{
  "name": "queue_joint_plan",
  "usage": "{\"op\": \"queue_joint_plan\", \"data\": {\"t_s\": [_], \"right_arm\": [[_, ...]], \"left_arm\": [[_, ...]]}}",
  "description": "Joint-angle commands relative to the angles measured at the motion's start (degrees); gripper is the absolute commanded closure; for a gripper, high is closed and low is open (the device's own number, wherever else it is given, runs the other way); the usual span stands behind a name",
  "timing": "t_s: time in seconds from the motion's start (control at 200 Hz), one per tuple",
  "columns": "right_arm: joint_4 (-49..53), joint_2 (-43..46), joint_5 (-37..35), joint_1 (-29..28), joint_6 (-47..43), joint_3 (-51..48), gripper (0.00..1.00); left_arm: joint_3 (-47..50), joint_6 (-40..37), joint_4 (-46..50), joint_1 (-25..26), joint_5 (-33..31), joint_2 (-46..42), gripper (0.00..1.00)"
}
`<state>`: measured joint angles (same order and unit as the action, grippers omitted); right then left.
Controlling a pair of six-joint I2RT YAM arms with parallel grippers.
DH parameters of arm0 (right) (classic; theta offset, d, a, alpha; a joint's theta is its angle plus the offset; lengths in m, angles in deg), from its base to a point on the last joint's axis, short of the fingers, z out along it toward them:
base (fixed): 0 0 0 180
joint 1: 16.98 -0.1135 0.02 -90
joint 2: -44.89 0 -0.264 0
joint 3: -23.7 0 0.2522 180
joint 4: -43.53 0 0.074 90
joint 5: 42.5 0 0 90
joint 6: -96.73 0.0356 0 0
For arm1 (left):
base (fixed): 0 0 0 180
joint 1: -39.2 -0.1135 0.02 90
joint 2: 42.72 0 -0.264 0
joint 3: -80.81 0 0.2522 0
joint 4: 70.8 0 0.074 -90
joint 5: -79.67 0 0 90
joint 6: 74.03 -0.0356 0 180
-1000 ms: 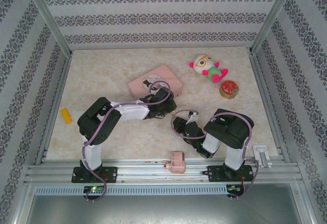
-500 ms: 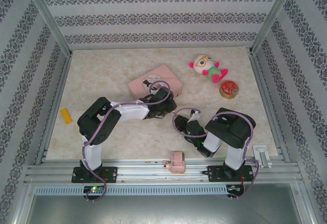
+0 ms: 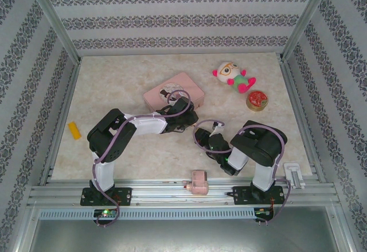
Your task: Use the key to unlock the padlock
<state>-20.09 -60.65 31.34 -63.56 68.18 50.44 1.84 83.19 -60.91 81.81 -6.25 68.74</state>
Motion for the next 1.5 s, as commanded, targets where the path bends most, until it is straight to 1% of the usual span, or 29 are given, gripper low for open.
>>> {"op": "queue_joint_plan", "data": {"t_s": [0.0, 0.285, 0.76, 0.805, 1.029, 1.249, 1.494], "right_arm": [[-2.1, 0.1, 0.9, 0.5, 0.9, 1.0, 1.00], [-2.1, -0.1, 1.3, 1.2, 2.6, 1.1, 1.00], [-2.1, -2.9, 6.4, 3.3, 6.1, 3.4, 1.00], [-2.1, -3.1, 6.5, 3.4, 6.7, 3.4, 1.00], [-2.0, -1.9, 7.2, 4.7, 6.8, 2.3, 1.00], [-2.0, -1.4, 10.7, 6.9, 6.5, 2.5, 1.00], [-2.1, -2.0, 16.4, 9.7, 6.3, 3.2, 1.00]], "left_arm": [[1.3, 3.3, -2.0, -0.2, 4.2, 2.2, 0.97], [1.2, 3.3, -2.0, -0.2, 4.5, 2.1, 0.97], [1.7, 3.0, -2.7, -0.2, 5.6, 2.1, 0.97], [1.6, 2.7, -3.0, -0.2, 5.9, 2.2, 1.00], [1.8, 2.2, -2.7, -0.2, 6.4, 2.1, 1.00], [2.5, 2.7, -4.0, -0.2, 6.7, 1.8, 1.00], [2.7, 2.2, -4.0, -0.2, 6.9, 1.5, 1.00]]}}
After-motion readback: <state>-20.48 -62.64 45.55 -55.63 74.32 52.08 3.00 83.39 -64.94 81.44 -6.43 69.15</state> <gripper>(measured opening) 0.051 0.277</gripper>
